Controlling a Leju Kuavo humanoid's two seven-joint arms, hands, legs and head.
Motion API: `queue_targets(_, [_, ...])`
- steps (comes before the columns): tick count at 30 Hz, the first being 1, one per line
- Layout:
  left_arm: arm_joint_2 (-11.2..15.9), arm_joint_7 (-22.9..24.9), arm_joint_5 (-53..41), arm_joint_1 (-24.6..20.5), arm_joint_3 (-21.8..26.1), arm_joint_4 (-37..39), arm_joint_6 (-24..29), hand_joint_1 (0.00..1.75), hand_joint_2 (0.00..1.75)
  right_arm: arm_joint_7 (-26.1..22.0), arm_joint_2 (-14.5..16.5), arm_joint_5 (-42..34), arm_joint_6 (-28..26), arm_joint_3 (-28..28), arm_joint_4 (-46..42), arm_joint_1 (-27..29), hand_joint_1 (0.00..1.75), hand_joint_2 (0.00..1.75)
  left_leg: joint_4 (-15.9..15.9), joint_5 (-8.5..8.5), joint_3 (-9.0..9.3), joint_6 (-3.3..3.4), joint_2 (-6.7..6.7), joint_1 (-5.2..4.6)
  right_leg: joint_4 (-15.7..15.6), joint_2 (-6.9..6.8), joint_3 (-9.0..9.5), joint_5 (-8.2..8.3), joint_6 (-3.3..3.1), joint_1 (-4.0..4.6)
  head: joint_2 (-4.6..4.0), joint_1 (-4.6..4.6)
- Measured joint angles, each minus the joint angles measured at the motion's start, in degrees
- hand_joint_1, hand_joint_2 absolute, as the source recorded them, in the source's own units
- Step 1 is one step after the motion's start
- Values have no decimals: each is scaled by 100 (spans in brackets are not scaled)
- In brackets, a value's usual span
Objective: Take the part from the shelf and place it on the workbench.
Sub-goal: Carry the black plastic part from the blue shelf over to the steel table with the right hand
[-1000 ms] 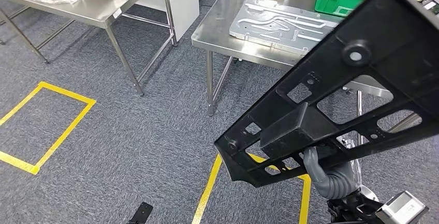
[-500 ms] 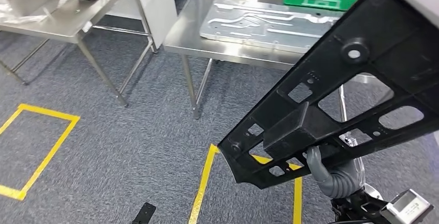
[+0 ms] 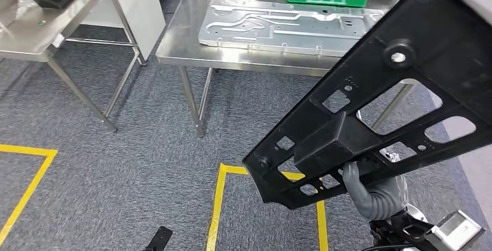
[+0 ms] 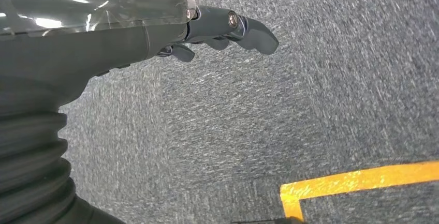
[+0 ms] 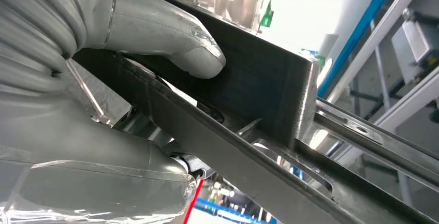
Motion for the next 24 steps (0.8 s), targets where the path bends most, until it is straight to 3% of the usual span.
queue_targets(1, [-3,2,1,7,0,0,0,0,175,0,1,13,-6,0,7,1,175,175,2,-6,-1,5,34,-9,294,-20,-149,-95,12,-6,0,0])
queue_targets(2, [-5,3,3,9,0,0,-1,0,175,1,1,27,-10,0,14,2,175,175,5,-12,0,6,63,-15,398,-26,-206,-78,17,-10,0,0])
queue_targets(3, [-9,3,5,8,0,0,-1,0,175,1,1,40,-14,0,19,1,175,175,9,-20,6,2,84,-19,269,-31,-140,52,15,-11,0,0])
queue_targets(6, [-22,3,8,-8,0,0,-9,0,175,2,1,65,-20,0,19,-10,175,175,61,-65,19,-44,112,-38,-852,-74,437,569,-44,7,0,-1])
queue_targets(8, [-27,3,8,-13,0,0,-18,0,175,1,1,81,-27,0,17,-16,175,175,96,-92,5,-94,118,-59,-1182,-89,593,635,-97,36,0,-1])
queue_targets(11, [-33,3,8,-14,0,0,-28,0,175,-1,2,98,-36,-1,13,-13,175,175,147,-147,-16,-185,126,-59,-1211,-70,596,652,-174,22,0,-2])
queue_targets(13, [-34,3,6,-19,0,0,-28,0,175,0,4,108,-38,-1,6,-12,175,175,509,-382,-165,-248,121,-45,-1243,-70,617,664,-235,-11,0,-2])
queue_targets(15, [-34,3,4,-16,0,0,-29,0,175,0,4,114,-38,0,3,-8,175,175,1264,-751,-506,-294,118,-18,-1242,-69,621,656,-265,-9,0,-2])
queue_targets(16, [-34,3,4,-12,0,0,-29,0,175,1,5,115,-38,0,3,-3,175,175,1602,-867,-671,-314,118,-2,-1240,-66,622,653,-269,-9,0,-2])
queue_targets(17, [-34,3,4,-9,0,0,-31,0,175,0,5,115,-38,0,3,2,175,175,1770,-877,-759,-329,118,14,-1239,-59,626,650,-267,-10,0,-2])
queue_targets(18, [-34,3,5,-8,0,0,-33,0,175,0,5,116,-37,0,3,5,175,175,1706,-770,-739,-339,118,29,-1237,-50,636,645,-260,-13,0,-2])
queue_targets(19, [-34,3,6,-9,0,0,-34,0,175,0,5,116,-37,0,3,8,175,175,1420,-573,-610,-343,118,44,-1235,-38,651,636,-247,-17,0,-2])
queue_targets(21, [-34,3,8,-14,0,0,-35,0,175,0,5,116,-29,0,3,6,175,175,595,-208,-227,-324,112,52,-1223,-17,678,608,-202,-15,0,-2])
queue_targets(22, [-34,3,8,-18,0,0,-34,0,175,0,5,116,-23,-1,3,4,175,175,313,-124,-94,-303,107,45,-1218,-9,680,600,-171,-9,0,-2])
queue_targets(24, [-35,6,8,-21,1,0,-31,0,175,0,5,118,-8,-1,3,2,175,175,140,-126,-21,-248,98,17,-1222,-1,671,600,-101,6,0,0])
